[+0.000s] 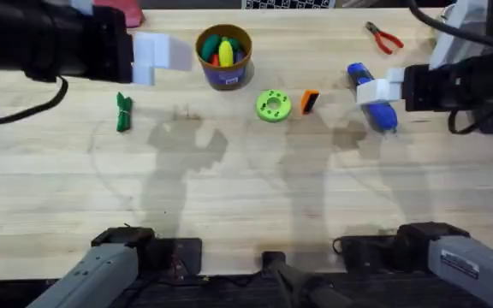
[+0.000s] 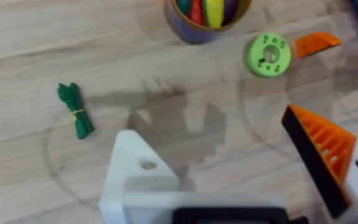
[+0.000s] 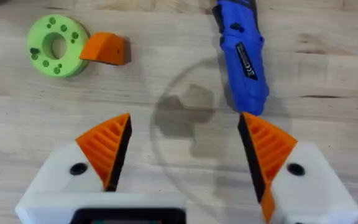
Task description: Pick up the gripper from the table and insert it into the empty holder that is missing its gripper. Then pick up a screw, insert it into the mounting hole, and use the screwdriver to tighten it. Finally, clean up the table by picking up the vegetable and placing it into the bucket.
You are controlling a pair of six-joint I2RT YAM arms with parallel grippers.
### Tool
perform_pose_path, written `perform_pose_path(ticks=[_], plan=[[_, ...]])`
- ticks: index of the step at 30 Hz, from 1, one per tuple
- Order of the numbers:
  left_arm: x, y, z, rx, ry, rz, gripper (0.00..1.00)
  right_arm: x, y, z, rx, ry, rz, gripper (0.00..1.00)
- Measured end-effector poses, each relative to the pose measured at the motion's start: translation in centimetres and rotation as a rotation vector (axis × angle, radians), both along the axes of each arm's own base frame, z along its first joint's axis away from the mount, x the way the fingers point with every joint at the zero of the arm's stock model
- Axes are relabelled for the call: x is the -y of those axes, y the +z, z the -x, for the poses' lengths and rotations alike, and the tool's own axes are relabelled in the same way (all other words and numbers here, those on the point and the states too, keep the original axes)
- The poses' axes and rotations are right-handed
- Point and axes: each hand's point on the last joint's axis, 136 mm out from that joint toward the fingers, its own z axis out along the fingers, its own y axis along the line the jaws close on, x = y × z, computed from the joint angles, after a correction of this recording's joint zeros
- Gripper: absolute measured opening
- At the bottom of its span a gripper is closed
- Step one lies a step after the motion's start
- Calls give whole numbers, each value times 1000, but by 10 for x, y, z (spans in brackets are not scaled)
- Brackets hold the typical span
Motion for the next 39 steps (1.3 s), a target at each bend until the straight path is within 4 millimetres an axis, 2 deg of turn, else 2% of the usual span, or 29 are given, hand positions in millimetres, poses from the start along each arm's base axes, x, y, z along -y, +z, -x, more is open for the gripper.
perform_pose_path(ticks=[5,8,14,17,20,23,28,33,39], plan=[[5,-7,12,-59,-18,27,985,0,0,0,0,0,0,994],[6,-4,9,-41,-24,31,985,0,0,0,0,0,0,993],[7,12,-10,75,-48,13,986,0,0,0,0,0,0,994],[8,21,-26,160,-57,10,985,0,0,0,0,0,0,994],[9,19,-42,250,-65,12,985,0,0,0,0,0,0,994],[14,9,-48,349,-88,28,985,0,0,0,0,0,0,994],[23,-2,-34,529,-138,54,987,0,0,0,0,0,0,994],[28,-6,-7,686,-172,61,986,0,0,0,0,0,0,994],[33,-26,19,809,-212,70,986,0,0,0,0,0,0,994]])
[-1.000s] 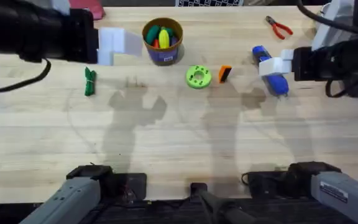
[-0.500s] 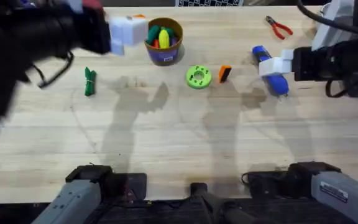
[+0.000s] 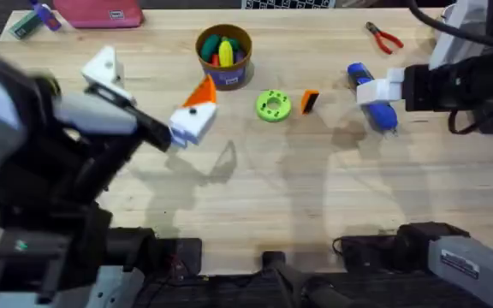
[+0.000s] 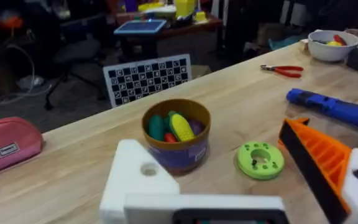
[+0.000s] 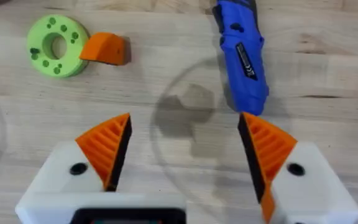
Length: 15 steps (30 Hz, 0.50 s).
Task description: Pick up the gripper from the table and insert it into the empty holder that is missing its gripper. Then pick up a screw, insert it into the mounting hole, and use the screwdriver to tighten it. Finally, clean up the table by picking up the vegetable and placing it into the bucket.
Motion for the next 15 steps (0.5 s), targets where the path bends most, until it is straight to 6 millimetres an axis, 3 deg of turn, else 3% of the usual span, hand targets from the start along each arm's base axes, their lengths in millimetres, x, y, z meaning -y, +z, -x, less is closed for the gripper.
perform_pose_path(ticks=[15], plan=[[29,-38,41,240,-211,-7,985,0,0,0,0,0,0,993]])
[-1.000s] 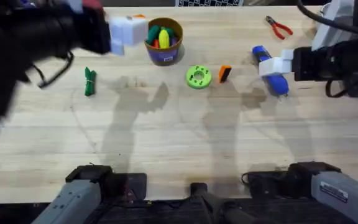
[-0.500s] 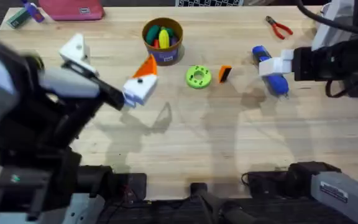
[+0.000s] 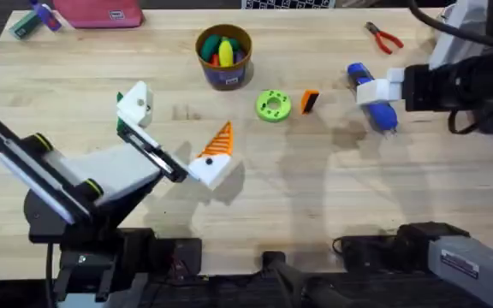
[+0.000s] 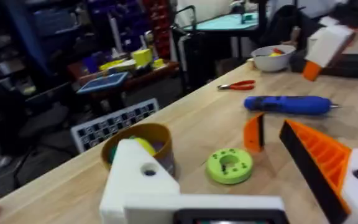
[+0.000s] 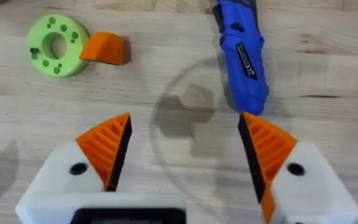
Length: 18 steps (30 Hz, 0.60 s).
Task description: Pick up the gripper from the table and insert it into the empty holder that is missing its gripper. Then pick up a screw, insert it into the mounting hole, and use the screwdriver to tighten it. Finally, clean up the table by picking up the vegetable and placing it into the bucket.
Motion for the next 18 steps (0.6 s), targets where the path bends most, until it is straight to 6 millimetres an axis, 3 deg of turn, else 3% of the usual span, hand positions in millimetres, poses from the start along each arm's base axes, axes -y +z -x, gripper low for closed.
perform_pose_path(ticks=[18], plan=[[50,-7,80,56,-515,-93,985,0,0,0,0,0,0,994]])
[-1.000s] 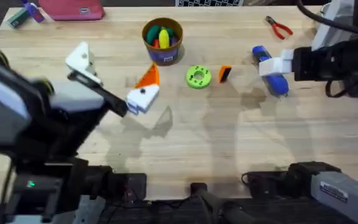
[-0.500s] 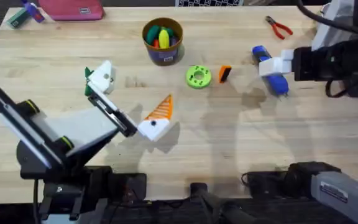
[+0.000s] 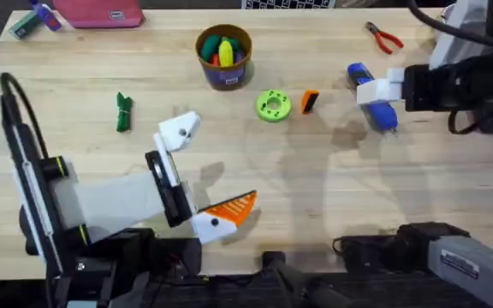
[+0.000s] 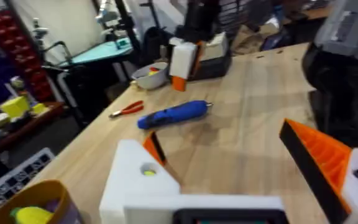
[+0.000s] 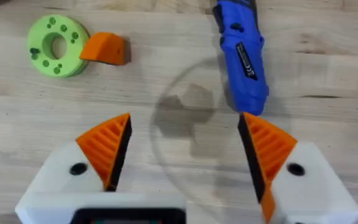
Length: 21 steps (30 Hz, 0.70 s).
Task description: Pick up the gripper from the table and insert it into the empty holder that is missing its gripper. Then pick up a screw, insert it into the mounting hole, and use the screwdriver to tighten it. Finally, clean up the table by picking up the vegetable and placing it into the bucket.
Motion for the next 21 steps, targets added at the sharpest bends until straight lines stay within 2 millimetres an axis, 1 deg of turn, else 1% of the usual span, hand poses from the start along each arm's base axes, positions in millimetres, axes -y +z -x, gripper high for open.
perform_pose_path(ticks=[10,17,21], plan=[[6,-10,19,-54,-123,-23,986,0,0,0,0,0,0,993],[7,-36,25,-290,-164,-13,985,0,0,0,0,0,0,993],[7,-41,26,-335,-168,-10,986,0,0,0,0,0,0,994]])
